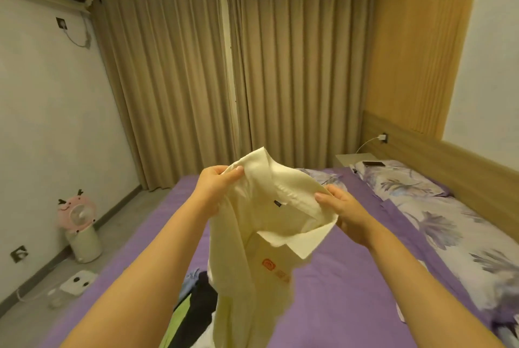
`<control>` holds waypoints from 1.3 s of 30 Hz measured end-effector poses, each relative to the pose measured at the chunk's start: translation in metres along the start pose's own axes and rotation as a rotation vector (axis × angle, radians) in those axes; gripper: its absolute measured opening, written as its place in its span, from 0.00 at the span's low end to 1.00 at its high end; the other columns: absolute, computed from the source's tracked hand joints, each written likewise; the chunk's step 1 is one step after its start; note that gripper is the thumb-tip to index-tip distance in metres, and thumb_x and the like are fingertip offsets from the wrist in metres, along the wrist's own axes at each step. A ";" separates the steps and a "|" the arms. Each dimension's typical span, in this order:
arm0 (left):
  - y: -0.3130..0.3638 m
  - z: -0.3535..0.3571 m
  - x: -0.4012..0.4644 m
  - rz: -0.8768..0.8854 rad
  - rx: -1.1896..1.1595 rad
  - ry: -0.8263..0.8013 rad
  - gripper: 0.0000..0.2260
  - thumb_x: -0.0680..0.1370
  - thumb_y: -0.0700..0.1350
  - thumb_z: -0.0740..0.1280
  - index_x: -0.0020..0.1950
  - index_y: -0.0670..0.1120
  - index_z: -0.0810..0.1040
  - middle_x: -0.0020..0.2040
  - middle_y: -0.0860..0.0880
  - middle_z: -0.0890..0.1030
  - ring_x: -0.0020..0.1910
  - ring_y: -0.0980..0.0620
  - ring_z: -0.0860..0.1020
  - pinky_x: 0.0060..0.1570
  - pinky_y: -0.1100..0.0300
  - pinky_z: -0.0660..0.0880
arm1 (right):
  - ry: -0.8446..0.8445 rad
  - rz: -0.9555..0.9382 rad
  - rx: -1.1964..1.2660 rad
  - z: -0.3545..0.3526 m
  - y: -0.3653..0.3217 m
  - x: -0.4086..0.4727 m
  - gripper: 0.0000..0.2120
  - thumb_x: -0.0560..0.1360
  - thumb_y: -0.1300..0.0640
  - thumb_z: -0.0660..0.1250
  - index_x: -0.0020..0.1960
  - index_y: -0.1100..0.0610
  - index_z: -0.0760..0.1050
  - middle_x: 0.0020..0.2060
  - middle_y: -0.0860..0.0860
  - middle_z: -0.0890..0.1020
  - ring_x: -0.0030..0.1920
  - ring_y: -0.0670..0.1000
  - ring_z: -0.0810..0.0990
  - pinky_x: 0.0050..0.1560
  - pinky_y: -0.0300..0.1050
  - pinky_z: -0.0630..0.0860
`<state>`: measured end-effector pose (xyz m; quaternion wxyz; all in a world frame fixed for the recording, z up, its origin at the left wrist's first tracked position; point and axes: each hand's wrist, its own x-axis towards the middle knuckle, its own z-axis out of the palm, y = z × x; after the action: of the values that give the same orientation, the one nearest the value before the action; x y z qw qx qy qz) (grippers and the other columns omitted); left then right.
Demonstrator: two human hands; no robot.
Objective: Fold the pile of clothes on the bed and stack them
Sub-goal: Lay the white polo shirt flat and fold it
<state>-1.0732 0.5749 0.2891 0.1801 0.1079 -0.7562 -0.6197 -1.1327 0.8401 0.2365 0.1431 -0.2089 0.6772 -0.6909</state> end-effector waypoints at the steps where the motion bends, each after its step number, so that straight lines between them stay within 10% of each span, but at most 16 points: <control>1: -0.008 0.006 -0.004 -0.037 -0.031 -0.009 0.14 0.76 0.48 0.71 0.44 0.37 0.80 0.37 0.43 0.79 0.36 0.46 0.77 0.37 0.56 0.74 | 0.020 0.005 -0.005 -0.005 -0.003 -0.008 0.10 0.79 0.58 0.61 0.57 0.63 0.70 0.40 0.53 0.76 0.38 0.50 0.75 0.35 0.41 0.71; 4: -0.029 0.033 -0.015 -0.134 -0.092 -0.030 0.11 0.77 0.46 0.69 0.45 0.37 0.80 0.39 0.42 0.81 0.37 0.45 0.78 0.42 0.52 0.75 | 0.046 0.034 0.037 -0.018 -0.005 -0.032 0.11 0.80 0.50 0.59 0.54 0.56 0.75 0.41 0.51 0.80 0.36 0.46 0.79 0.31 0.38 0.73; 9: -0.043 0.072 -0.029 -0.246 -0.149 -0.046 0.09 0.79 0.43 0.67 0.41 0.40 0.79 0.36 0.44 0.81 0.34 0.46 0.78 0.39 0.54 0.76 | -0.193 0.016 0.310 -0.059 -0.002 -0.076 0.25 0.77 0.45 0.61 0.71 0.54 0.69 0.64 0.58 0.76 0.63 0.57 0.76 0.58 0.51 0.77; 13: -0.056 0.082 -0.029 -0.326 -0.096 -0.159 0.10 0.79 0.46 0.67 0.45 0.39 0.78 0.41 0.42 0.82 0.38 0.44 0.79 0.45 0.49 0.78 | -0.164 0.062 0.103 -0.096 0.005 -0.080 0.23 0.72 0.65 0.70 0.66 0.60 0.73 0.57 0.59 0.81 0.56 0.56 0.81 0.49 0.46 0.80; 19: -0.108 0.123 -0.014 -0.335 0.224 -0.368 0.15 0.76 0.51 0.70 0.48 0.38 0.82 0.40 0.45 0.82 0.38 0.49 0.78 0.40 0.57 0.75 | 0.164 0.117 -0.474 -0.139 0.045 -0.037 0.13 0.73 0.54 0.71 0.44 0.63 0.73 0.38 0.52 0.77 0.39 0.52 0.76 0.40 0.47 0.72; 23: -0.156 0.175 -0.015 -0.307 0.306 -0.291 0.11 0.80 0.45 0.63 0.40 0.41 0.71 0.35 0.44 0.67 0.35 0.49 0.65 0.35 0.57 0.61 | 0.083 0.244 -0.920 -0.170 0.104 -0.010 0.16 0.77 0.45 0.63 0.39 0.53 0.63 0.37 0.48 0.70 0.41 0.52 0.71 0.34 0.43 0.61; 28: -0.173 0.213 0.006 -0.380 0.295 -0.071 0.11 0.81 0.44 0.57 0.38 0.45 0.66 0.35 0.48 0.65 0.35 0.50 0.62 0.34 0.57 0.58 | -0.291 0.443 -0.478 -0.209 0.145 0.004 0.22 0.66 0.47 0.77 0.57 0.47 0.74 0.52 0.46 0.81 0.50 0.46 0.81 0.49 0.41 0.78; 39: -0.150 0.184 0.042 -0.232 0.358 0.017 0.09 0.80 0.46 0.62 0.41 0.45 0.68 0.39 0.45 0.64 0.37 0.49 0.60 0.35 0.56 0.55 | -0.352 0.372 -0.316 -0.238 0.140 0.039 0.17 0.68 0.48 0.74 0.45 0.62 0.79 0.42 0.52 0.82 0.43 0.49 0.82 0.43 0.38 0.76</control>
<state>-1.1948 0.6926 0.1172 0.0918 0.2295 -0.8352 -0.4912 -1.2932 1.0239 0.1016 0.3480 -0.2175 0.7678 -0.4920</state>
